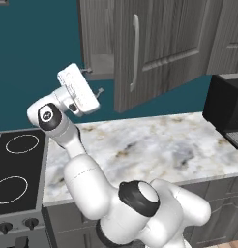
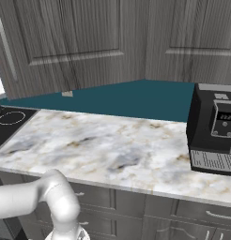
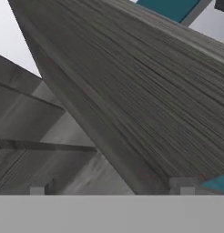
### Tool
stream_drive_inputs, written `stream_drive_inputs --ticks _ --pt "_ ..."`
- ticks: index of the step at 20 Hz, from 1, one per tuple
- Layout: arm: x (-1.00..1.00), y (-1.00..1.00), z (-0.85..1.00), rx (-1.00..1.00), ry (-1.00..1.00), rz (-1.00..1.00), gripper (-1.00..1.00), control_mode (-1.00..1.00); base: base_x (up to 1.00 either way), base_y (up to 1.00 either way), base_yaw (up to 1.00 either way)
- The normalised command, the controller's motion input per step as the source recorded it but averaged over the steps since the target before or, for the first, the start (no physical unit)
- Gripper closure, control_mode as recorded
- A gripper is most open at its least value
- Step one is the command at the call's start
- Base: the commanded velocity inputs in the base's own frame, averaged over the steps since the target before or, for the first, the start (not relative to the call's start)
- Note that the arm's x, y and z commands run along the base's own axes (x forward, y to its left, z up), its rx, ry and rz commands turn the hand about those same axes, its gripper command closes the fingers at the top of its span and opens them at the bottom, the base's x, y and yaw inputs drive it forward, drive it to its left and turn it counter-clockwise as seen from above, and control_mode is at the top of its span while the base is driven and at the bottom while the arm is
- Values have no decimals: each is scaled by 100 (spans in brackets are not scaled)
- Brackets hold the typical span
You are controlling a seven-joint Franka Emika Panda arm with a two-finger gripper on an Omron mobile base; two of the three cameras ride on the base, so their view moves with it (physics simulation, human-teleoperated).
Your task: Open the cabinet and move the ladle to the pot. Then close the cabinet.
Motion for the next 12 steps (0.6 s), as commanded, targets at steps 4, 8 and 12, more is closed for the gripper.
stream_drive_inputs --ticks 4,8,12 --pt "2 -4 0 8 0 -9 -100 -100 0 0 0" --pt "-1 -19 0 10 0 -8 -100 -100 0 0 0" --pt "-3 -51 0 17 -2 -7 -100 -100 0 0 0"
